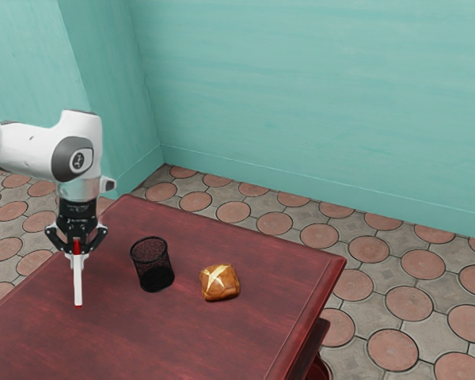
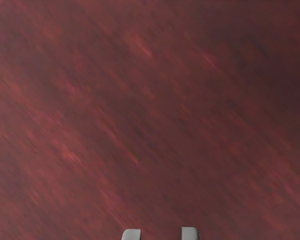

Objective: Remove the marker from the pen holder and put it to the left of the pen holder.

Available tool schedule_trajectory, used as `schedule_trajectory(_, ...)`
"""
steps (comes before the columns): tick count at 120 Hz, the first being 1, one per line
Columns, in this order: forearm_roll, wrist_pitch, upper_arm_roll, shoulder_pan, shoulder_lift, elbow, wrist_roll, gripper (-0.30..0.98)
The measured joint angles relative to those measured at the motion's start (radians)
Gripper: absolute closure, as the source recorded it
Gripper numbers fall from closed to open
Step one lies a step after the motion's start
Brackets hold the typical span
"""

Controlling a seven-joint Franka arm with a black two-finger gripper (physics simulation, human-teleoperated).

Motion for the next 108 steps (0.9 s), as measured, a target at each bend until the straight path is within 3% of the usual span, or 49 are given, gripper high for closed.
schedule_trajectory(44,-0.090,0.078,0.000,0.037,0.084,0.002,0.080,0.74)
schedule_trajectory(75,-0.136,0.113,0.000,0.037,0.088,0.002,0.123,0.27)
schedule_trajectory(85,-0.139,0.119,0.002,0.031,0.063,0.004,0.133,0.18)
schedule_trajectory(99,-0.134,0.118,0.011,0.007,-0.067,0.024,0.144,0.10)
schedule_trajectory(108,-0.126,0.088,0.011,0.003,-0.119,0.164,0.151,0.07)
